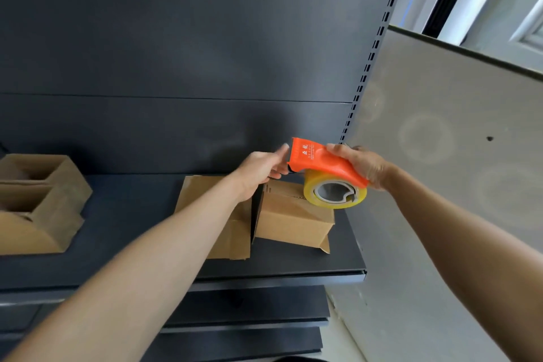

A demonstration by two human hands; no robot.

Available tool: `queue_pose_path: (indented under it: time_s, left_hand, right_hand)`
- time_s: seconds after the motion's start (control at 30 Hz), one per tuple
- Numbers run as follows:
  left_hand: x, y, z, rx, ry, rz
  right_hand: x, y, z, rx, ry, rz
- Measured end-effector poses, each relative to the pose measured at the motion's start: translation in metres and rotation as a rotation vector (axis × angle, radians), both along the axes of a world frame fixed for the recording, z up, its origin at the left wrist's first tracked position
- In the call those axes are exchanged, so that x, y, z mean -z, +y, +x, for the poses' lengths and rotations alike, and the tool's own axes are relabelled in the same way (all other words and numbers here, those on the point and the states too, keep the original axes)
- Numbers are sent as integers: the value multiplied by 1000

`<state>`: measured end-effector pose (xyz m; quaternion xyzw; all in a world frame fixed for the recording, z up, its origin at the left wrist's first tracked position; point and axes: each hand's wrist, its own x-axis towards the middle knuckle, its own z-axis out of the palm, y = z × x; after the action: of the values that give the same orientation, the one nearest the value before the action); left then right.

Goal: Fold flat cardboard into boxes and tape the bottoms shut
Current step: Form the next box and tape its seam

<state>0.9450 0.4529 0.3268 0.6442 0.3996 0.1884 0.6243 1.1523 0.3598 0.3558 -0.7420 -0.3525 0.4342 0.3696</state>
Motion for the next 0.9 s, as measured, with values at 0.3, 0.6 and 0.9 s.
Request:
queue_pose_path:
  time_s: [0.3, 0.6, 0.9]
  left_hand:
    - [12, -4, 1, -46, -234, -232]
    - [26, -1, 5, -123, -125, -160]
    - [52, -5, 15, -94, -76, -163]
  right_hand:
    - [-7, 3, -8, -88, -76, -7]
    - [-21, 7, -9, -224, -251, -102]
    - [-18, 4, -6, -297, -422, -246]
